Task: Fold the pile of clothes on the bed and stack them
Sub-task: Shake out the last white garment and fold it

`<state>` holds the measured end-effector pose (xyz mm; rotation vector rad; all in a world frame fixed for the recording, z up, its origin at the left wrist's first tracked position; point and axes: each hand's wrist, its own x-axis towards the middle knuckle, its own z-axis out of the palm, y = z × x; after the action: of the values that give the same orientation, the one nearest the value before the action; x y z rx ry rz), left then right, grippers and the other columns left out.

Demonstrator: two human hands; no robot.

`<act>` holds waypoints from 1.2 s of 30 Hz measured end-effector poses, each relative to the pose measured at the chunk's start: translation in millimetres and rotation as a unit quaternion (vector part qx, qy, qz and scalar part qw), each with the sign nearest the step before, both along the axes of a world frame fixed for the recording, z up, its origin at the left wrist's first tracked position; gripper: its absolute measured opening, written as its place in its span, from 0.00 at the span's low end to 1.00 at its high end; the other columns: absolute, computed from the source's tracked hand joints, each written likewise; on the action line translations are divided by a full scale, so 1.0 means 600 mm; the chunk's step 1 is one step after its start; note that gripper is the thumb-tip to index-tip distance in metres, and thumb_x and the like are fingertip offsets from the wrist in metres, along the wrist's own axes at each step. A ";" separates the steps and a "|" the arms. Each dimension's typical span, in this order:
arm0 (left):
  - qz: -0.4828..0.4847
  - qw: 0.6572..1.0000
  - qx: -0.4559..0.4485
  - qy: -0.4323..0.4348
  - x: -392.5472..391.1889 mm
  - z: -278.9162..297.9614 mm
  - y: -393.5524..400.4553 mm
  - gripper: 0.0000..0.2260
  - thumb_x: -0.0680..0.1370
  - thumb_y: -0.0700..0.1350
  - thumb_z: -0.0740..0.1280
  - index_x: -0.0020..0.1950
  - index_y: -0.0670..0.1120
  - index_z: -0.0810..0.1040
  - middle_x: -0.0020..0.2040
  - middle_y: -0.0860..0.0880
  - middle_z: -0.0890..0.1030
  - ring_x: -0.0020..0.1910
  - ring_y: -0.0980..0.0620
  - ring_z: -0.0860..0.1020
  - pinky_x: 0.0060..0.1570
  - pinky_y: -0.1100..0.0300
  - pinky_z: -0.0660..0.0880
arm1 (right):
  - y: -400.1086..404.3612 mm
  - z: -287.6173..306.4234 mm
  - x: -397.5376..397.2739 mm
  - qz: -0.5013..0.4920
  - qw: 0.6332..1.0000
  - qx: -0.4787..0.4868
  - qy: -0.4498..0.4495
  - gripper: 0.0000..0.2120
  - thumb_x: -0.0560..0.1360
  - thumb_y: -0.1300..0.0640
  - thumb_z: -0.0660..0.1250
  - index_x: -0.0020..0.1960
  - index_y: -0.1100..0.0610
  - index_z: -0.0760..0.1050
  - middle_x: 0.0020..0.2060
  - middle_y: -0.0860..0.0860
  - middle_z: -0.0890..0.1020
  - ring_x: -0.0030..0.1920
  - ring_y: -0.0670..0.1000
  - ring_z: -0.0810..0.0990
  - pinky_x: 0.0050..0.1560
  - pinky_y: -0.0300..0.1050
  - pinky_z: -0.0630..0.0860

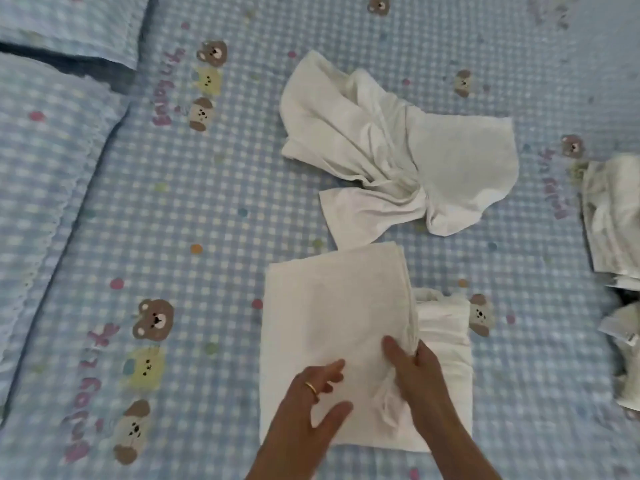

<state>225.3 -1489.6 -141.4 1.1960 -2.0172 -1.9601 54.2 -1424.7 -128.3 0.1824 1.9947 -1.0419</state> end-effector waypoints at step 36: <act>0.168 0.986 0.015 0.010 -1.031 0.049 0.300 0.13 0.74 0.37 0.70 0.57 0.37 0.76 0.49 0.40 0.81 0.48 0.43 0.79 0.42 0.55 0.71 | 0.536 0.158 -1.092 0.020 0.900 0.044 0.433 0.12 0.79 0.59 0.62 0.60 0.64 0.72 0.50 0.55 0.78 0.52 0.54 0.76 0.53 0.43 0.68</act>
<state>-393.4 -1309.6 -112.0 1.4097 -1.6494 -1.8313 -600.8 -1103.3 -33.4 -0.3411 2.8224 -1.1115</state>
